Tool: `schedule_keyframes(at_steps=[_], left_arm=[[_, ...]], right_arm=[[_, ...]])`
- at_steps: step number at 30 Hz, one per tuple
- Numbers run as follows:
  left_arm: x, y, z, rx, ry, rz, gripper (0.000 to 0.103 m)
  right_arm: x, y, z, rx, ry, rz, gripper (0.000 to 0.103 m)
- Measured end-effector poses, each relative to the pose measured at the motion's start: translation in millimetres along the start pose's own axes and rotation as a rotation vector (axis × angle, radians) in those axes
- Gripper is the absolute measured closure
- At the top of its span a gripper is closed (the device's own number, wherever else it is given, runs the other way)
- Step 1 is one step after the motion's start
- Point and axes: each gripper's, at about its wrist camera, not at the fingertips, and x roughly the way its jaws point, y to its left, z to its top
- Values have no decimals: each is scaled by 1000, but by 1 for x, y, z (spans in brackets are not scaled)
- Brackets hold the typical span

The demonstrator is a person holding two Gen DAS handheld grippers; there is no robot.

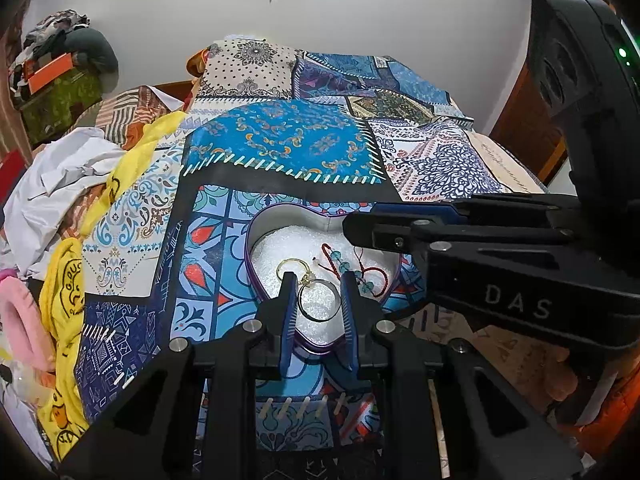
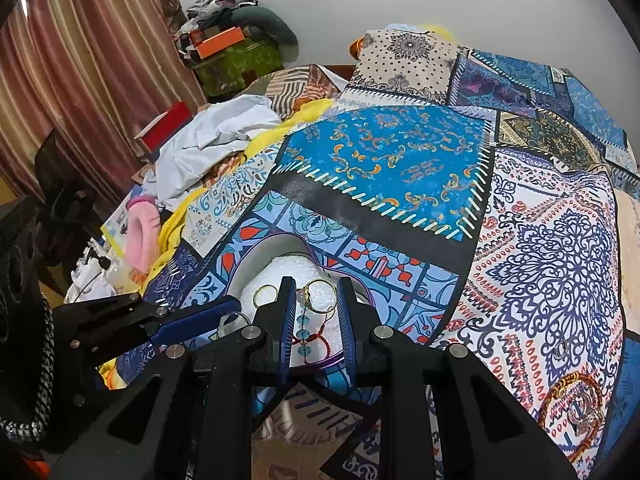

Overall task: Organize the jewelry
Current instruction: 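Lower both held pieces into the heart tin and open both tools, then move both tools back toward the remaining bracelets on the cloth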

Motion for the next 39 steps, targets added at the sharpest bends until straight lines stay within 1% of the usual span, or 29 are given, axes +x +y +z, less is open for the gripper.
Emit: schedule_keyframes(at_steps=[6, 8, 10, 11, 15, 19, 25, 27, 29, 30, 35, 39], left_arm=[[-1, -2, 0, 9, 5, 6, 82], [-3, -3, 0, 7, 6, 8, 78], [-6, -3, 1, 0, 2, 14, 73], [-7, -3, 2, -3, 0, 17, 72], [-18, -4, 6, -10, -18, 24, 70], [-33, -10, 9, -2, -51, 36, 65], [-56, -26, 16, 28, -101, 48, 63], [-62, -33, 18, 38, -117, 47, 60], [-69, -41, 21, 49, -139, 43, 52], [-71, -46, 22, 56, -147, 41, 52], [-75, -69, 27, 89, -162, 22, 49], [-71, -93, 30, 121, -156, 5, 48]], right_arm=[[2, 0, 1, 17, 29, 36, 84], [-1, 0, 1, 17, 25, 28, 76], [-5, 1, 2, 18, 13, 24, 71], [-9, 1, 2, 18, 3, 20, 70], [-24, 1, 3, 14, -32, 3, 70], [-42, -4, -1, 33, -65, -13, 70], [-72, -17, -12, 52, -111, -75, 70], [-82, -22, -14, 62, -127, -92, 70], [-94, -26, -18, 71, -146, -111, 70], [-101, -29, -20, 76, -158, -124, 70], [-123, -44, -34, 103, -186, -181, 69], [-135, -56, -47, 118, -192, -218, 69]])
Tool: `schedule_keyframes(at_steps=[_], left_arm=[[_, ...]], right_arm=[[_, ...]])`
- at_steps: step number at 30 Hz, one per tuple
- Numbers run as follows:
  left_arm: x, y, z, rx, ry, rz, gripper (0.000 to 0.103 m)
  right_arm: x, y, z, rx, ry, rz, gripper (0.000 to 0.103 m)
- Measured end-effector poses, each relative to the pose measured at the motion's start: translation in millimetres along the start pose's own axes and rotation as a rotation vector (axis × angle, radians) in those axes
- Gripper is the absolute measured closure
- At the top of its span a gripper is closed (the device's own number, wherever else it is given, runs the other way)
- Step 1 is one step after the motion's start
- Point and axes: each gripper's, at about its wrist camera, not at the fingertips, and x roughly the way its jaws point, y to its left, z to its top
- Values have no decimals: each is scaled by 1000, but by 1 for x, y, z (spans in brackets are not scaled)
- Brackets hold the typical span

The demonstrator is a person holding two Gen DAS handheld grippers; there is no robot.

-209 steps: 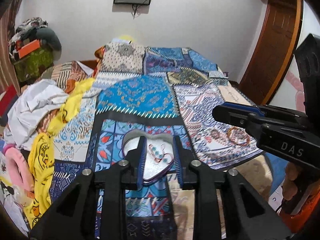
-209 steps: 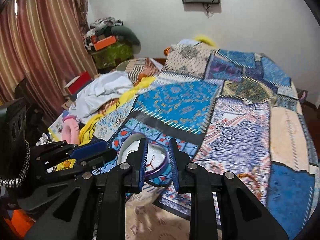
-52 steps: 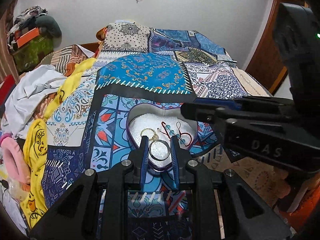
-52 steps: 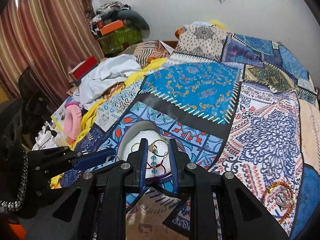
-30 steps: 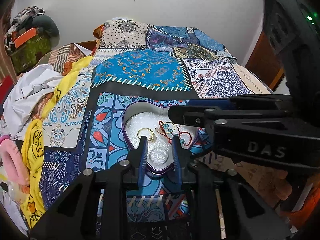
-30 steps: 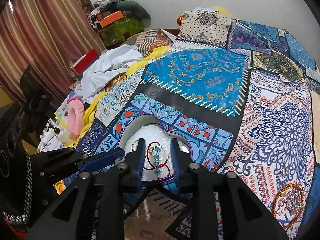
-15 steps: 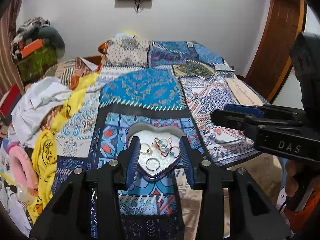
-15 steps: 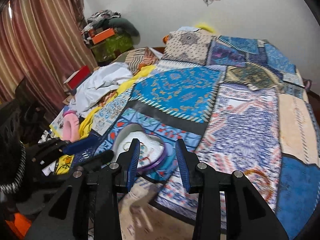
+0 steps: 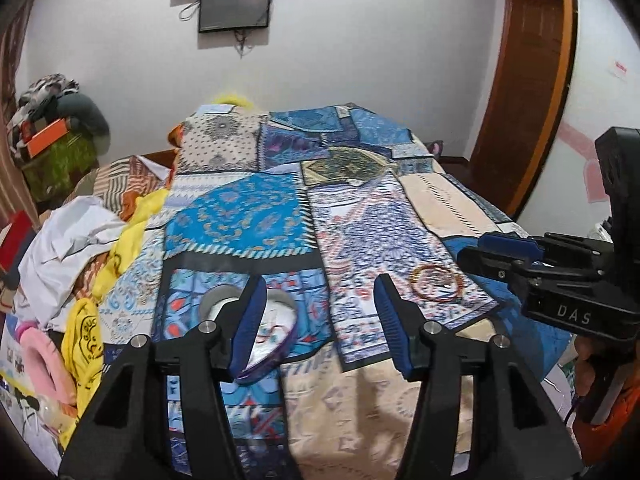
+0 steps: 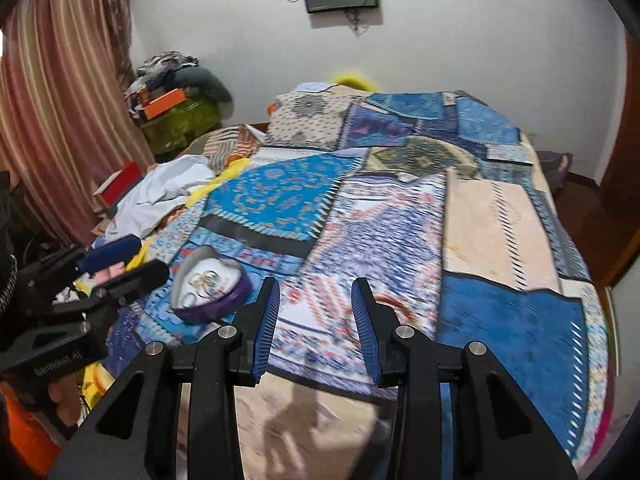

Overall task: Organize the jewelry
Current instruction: 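Move both tools back toward the remaining bracelets on the cloth, then grasp a small bead piece with the left tool while the right tool grasps the red bracelet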

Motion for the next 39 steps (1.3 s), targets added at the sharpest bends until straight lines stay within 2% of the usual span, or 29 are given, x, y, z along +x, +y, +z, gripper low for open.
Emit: schedule_keyframes(at_steps=[6, 17, 20, 26, 31, 33, 35, 37, 39], left_arm=[[19, -26, 1, 32, 47, -28, 47], [74, -50, -14, 45, 203, -66, 47], [83, -53, -15, 46, 213, -65, 47], [93, -65, -7, 55, 211, -121, 47], [98, -88, -1, 116, 190, -168, 47], [102, -98, 0, 143, 176, -179, 55], [107, -104, 1, 160, 183, -187, 72], [112, -108, 1, 163, 192, -206, 80], [118, -110, 1, 163, 206, -225, 84]], right_arm=[[-17, -31, -15, 34, -9, -58, 69], [-12, -74, -36, 114, 37, -106, 69], [-5, -80, -39, 125, 57, -104, 69], [3, -86, -42, 126, 74, -100, 69], [7, -93, -42, 131, 84, -90, 69], [8, -94, -42, 123, 87, -92, 69], [8, -95, -41, 120, 85, -90, 69], [8, -96, -40, 120, 82, -86, 69], [8, -98, -41, 122, 82, -82, 69]])
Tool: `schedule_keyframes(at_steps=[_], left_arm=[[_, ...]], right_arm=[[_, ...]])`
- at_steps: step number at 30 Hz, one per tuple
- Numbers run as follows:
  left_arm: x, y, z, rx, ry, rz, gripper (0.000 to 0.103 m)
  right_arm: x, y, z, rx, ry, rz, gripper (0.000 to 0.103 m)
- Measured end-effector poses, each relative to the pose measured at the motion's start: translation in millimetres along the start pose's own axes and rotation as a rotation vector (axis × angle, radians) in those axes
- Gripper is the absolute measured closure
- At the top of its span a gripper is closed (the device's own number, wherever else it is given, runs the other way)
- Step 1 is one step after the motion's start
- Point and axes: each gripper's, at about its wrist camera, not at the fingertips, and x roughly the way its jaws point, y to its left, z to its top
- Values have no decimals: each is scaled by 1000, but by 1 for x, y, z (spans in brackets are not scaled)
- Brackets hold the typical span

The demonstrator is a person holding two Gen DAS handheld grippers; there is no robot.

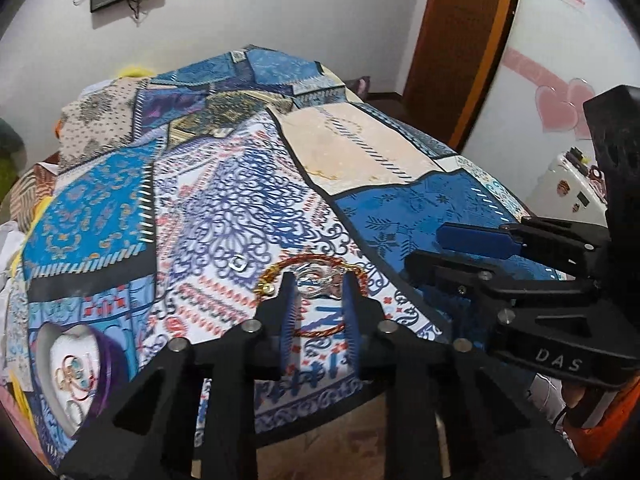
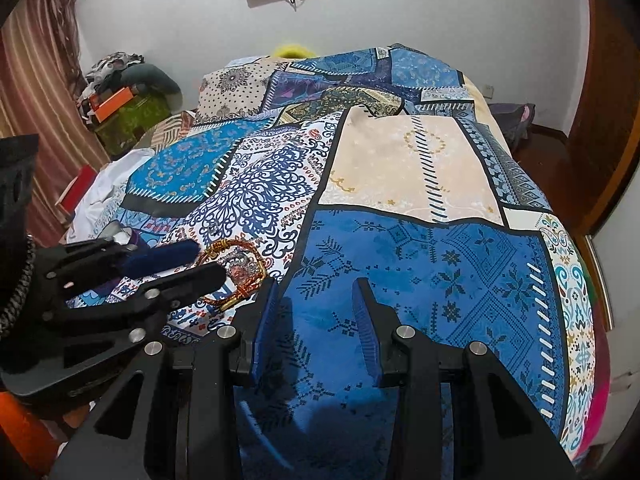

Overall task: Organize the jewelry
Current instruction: 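Grasp a small bead piece with the left tool while the right tool grasps the red bracelet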

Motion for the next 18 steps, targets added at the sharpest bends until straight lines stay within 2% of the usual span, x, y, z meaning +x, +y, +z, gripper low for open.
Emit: schedule_keyframes(at_steps=[9, 14, 18], left_arm=[[18, 0, 1, 2, 25, 7, 84], [15, 0, 0, 0, 5, 12, 91], [5, 4, 0, -21, -15, 13, 91]], right_arm=[[9, -2, 2, -15, 18, 1, 68], [8, -1, 2, -17, 17, 4, 68], [8, 1, 2, -18, 18, 3, 68]])
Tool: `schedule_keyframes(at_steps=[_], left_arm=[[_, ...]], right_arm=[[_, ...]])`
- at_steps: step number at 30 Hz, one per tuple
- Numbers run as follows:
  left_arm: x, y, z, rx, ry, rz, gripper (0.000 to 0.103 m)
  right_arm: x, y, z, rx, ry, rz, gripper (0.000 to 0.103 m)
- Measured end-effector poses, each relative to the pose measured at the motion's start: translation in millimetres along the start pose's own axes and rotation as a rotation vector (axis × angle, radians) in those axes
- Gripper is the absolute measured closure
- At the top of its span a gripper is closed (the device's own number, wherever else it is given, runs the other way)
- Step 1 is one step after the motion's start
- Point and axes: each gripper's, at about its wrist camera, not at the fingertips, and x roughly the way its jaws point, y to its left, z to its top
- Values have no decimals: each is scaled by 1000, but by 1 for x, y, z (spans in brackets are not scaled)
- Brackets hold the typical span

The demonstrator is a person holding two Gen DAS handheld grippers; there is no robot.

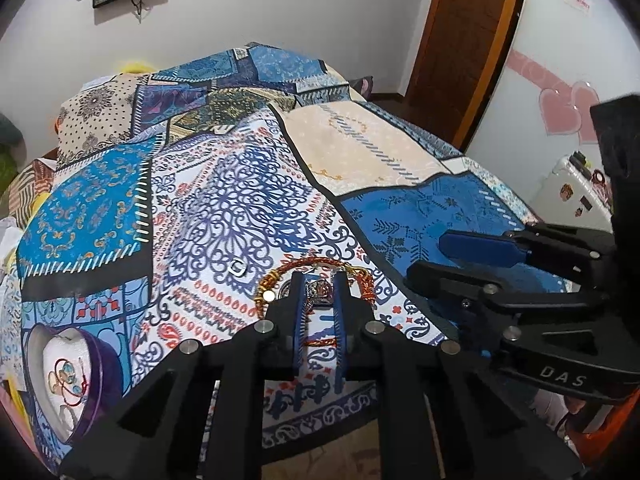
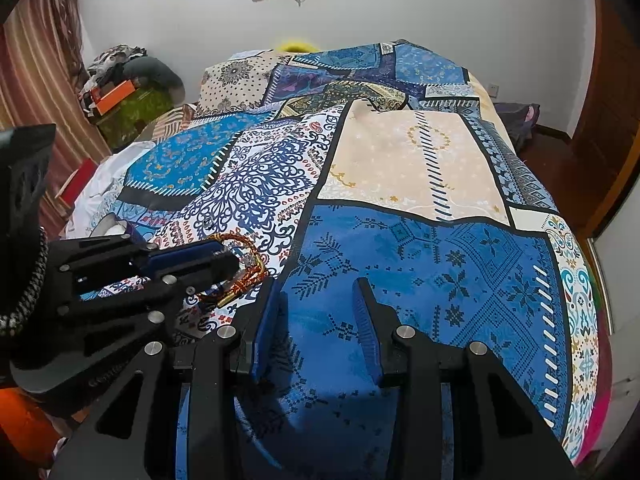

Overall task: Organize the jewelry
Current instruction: 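Grasp a small bead piece with the left tool while the right tool grasps the red bracelet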

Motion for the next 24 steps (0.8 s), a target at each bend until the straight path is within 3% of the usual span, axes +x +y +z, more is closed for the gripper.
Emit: schedule_keyframes(at_steps=[12, 18, 21, 24], left_arm=[[-51, 31, -2, -63, -101, 48, 91], [-63, 48, -15, -86, -111, 71, 91], [-63, 55, -21, -102, -104, 71, 91], [-62, 60, -24, -115, -99, 64, 91]], right_arm=[[-3, 27, 9, -53, -32, 15, 69], [7, 41, 14, -59, -27, 74, 69], [12, 50, 16, -71, -18, 87, 78], [22, 54, 16, -74, 18, 83, 80]])
